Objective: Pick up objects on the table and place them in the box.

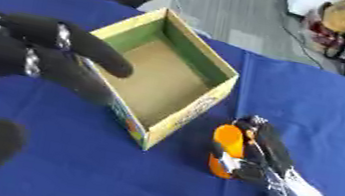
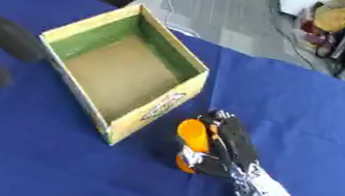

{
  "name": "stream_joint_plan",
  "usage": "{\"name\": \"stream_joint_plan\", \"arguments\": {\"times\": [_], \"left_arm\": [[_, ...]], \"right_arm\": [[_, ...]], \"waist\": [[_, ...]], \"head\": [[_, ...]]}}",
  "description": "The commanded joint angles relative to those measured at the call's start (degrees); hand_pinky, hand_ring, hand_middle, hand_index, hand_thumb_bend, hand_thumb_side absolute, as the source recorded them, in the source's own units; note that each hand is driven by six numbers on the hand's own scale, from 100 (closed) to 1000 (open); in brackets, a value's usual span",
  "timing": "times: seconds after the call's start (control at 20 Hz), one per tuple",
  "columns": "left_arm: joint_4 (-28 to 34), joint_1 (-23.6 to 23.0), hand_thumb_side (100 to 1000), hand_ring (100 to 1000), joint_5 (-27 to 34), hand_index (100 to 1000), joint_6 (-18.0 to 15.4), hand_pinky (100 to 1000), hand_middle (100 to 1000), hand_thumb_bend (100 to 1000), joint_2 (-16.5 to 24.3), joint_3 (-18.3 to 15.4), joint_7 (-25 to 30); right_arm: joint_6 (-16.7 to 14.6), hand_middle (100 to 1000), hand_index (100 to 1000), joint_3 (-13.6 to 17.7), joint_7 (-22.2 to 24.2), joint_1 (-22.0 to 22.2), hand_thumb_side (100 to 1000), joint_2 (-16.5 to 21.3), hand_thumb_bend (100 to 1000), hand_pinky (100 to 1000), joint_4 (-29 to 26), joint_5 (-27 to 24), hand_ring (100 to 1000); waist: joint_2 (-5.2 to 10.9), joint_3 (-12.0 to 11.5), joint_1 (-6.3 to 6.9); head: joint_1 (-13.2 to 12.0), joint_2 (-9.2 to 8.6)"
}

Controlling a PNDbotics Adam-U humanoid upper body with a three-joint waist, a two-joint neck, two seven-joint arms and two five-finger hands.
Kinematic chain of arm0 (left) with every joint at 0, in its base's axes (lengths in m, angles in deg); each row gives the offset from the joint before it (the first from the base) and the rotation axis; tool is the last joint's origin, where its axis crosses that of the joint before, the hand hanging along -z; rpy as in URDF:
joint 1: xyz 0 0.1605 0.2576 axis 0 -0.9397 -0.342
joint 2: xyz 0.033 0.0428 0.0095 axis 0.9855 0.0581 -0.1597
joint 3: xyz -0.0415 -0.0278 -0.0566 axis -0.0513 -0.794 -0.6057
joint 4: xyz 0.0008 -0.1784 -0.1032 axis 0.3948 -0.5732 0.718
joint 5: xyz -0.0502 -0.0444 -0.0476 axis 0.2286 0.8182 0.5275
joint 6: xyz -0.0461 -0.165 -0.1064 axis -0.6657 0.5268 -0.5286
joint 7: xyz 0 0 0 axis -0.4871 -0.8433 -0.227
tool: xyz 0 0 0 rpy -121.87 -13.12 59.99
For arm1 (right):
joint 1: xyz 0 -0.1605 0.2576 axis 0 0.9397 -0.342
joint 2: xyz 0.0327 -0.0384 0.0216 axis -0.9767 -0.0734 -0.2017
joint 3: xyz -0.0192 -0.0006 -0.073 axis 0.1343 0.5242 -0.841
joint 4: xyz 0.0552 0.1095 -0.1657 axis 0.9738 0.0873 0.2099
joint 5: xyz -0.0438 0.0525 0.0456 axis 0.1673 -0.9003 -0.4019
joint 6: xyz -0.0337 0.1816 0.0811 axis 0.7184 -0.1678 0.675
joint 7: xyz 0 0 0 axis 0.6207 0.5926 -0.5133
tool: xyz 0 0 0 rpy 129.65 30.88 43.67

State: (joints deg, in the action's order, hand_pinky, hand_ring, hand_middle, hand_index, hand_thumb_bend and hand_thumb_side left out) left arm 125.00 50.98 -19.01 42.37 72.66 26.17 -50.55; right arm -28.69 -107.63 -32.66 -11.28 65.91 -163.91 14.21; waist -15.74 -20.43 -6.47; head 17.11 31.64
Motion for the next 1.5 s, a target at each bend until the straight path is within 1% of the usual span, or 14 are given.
{"name": "stream_joint_plan", "arguments": {"times": [0.05, 0.15, 0.4, 0.7, 0.95, 1.2, 1.5], "left_arm": [[0.8, 1.16, 953, 806, 0.46, 829, -13.66, 837, 825, 100, 0.12, -0.09, 13.52], [0.8, 1.12, 953, 806, 0.45, 829, -13.64, 837, 825, 100, 0.15, -0.12, 13.52], [0.8, 0.96, 953, 806, 0.45, 829, -13.62, 837, 825, 100, 0.24, -0.18, 13.52], [0.8, 0.6, 951, 805, 0.58, 829, -13.68, 836, 825, 100, 0.51, -0.35, 13.52], [0.8, 0.23, 950, 804, 0.85, 829, -13.79, 835, 822, 100, 0.73, -0.65, 13.52], [0.8, -0.07, 949, 804, 0.9, 828, -13.78, 835, 822, 100, 0.79, -1.16, 13.52], [0.8, 0.18, 937, 806, 2.33, 827, -13.19, 833, 823, 100, 0.27, -2.27, 13.52]], "right_arm": [[0.77, 100, 180, 0.73, -1.08, -0.69, 1000, 1.01, 124, 100, -0.4, 2.11, 100], [1.37, 100, 179, 0.98, -0.97, -0.55, 1000, 1.53, 103, 100, -1.03, 2.31, 100], [3.31, 100, 173, 2.32, -0.27, 0.07, 1000, 3.9, 100, 100, -4.6, 1.4, 100], [6.6, 100, 168, 4.71, 0.81, 1.45, 1000, 6.79, 100, 100, -9.62, -1.4, 100], [9.18, 100, 164, 6.24, 1.8, 2.43, 1000, 8.7, 100, 100, -13.14, -1.42, 100], [10.56, 100, 163, 7.33, 2.15, 3.19, 1000, 10.66, 100, 100, -16.71, -2.12, 100], [11.47, 100, 161, 8.32, 2.07, 3.03, 1000, 13.09, 100, 100, -20.51, -3.58, 100]], "waist": [[0.81, 0.01, 0.22], [0.82, 0.06, 0.23], [0.92, 0.27, 0.26], [1.07, 0.76, 0.34], [1.09, 1.16, 0.5], [1.12, 1.39, 0.65], [1.1, 1.11, 0.54]], "head": [[-0.42, -0.92], [-0.48, -0.93], [-0.61, -0.92], [-0.82, -0.87], [-0.82, -0.68], [-0.77, -0.58], [-0.1, -0.57]]}}
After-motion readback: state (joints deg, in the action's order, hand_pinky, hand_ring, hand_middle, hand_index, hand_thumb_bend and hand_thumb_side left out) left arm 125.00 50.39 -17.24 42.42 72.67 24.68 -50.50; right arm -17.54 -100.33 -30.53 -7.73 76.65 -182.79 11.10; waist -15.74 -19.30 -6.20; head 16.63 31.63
